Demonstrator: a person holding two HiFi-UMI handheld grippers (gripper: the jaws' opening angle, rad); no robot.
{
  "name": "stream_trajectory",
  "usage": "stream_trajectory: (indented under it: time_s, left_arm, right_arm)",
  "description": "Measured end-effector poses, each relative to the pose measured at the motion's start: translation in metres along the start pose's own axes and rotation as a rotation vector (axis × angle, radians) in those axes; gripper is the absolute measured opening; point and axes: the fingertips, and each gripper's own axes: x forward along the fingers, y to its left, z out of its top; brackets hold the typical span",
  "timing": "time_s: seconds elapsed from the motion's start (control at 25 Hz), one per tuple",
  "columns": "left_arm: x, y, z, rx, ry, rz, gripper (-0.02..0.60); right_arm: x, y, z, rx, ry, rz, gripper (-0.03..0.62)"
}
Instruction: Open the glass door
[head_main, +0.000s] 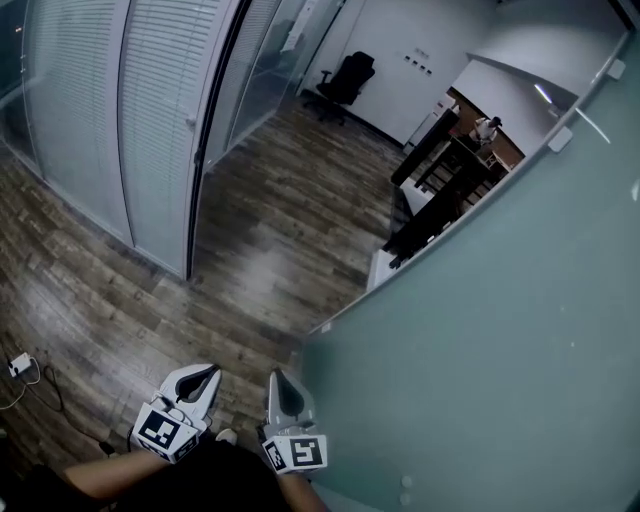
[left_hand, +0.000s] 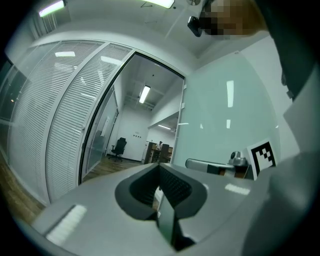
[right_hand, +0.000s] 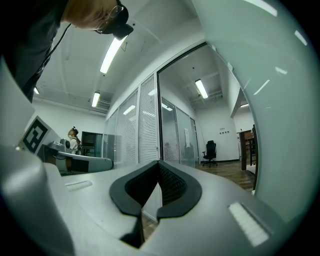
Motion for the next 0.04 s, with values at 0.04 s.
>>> stream_trajectory:
  time_s: [0.04]
  left_arm:
    - [0.0055, -0.0009, 0.0054, 0.014, -0.022, -0.01, -0.002]
  right_arm:
    - [0.0026, -0.0032, 0.0041, -0.012, -0.021, -0.001, 0.0]
